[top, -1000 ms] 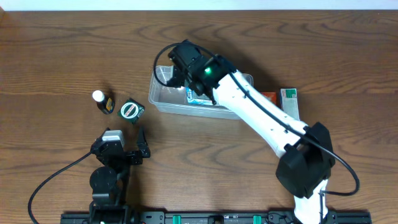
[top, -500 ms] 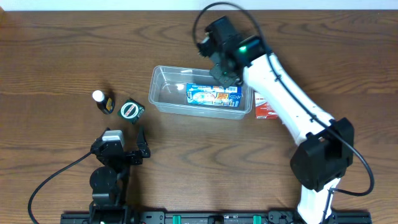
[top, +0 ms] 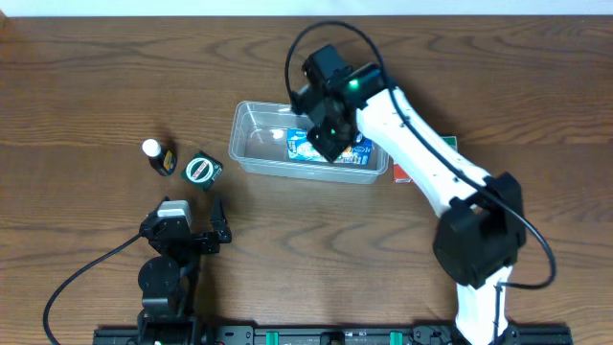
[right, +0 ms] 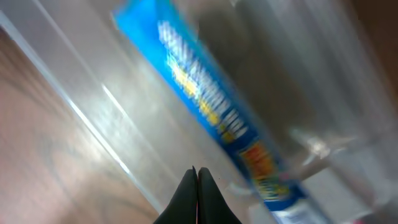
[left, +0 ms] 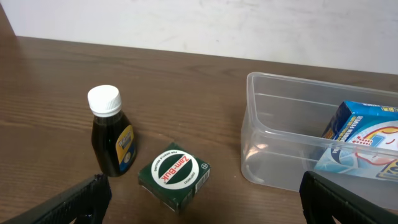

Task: Pack container
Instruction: 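Tilt and push the blue box down flat inside the container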

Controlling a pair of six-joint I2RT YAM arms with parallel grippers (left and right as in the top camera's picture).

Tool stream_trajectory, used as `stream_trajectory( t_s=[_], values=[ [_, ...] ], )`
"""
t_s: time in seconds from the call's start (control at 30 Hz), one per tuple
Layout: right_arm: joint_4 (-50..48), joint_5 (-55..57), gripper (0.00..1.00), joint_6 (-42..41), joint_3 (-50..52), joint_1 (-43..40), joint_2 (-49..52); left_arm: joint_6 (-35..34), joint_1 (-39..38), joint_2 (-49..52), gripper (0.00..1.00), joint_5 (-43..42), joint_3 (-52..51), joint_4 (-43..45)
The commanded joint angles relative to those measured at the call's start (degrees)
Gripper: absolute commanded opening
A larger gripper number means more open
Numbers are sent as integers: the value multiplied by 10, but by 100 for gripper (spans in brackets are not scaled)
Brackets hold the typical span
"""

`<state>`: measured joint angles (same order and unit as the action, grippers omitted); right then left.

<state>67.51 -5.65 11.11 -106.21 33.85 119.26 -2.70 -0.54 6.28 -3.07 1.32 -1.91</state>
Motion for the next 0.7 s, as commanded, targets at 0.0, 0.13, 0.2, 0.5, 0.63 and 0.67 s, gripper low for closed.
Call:
stream_trajectory(
  t_s=[0.0, 0.13, 0.2, 0.5, 0.63, 0.67],
  values=[
    [27, -9, 1, -4, 5, 12, 14, 10, 3, -1, 98, -8, -11, -17],
    [38, -8, 1, 21, 5, 38, 2, 10, 3, -1, 98, -8, -11, -17],
    [29, 9, 1, 27, 5, 51, -7, 10, 3, -1, 98, -8, -11, -17],
    [-51, 108, 1, -30, 5, 37, -17, 10, 2, -1, 98, -8, -11, -17],
    [-62, 106, 1, -29, 5, 15, -17, 10, 2, -1, 98, -8, -11, -17],
    [-65, 106, 1, -29, 5, 12, -17, 10, 3, -1, 98, -8, -11, -17]
  ],
)
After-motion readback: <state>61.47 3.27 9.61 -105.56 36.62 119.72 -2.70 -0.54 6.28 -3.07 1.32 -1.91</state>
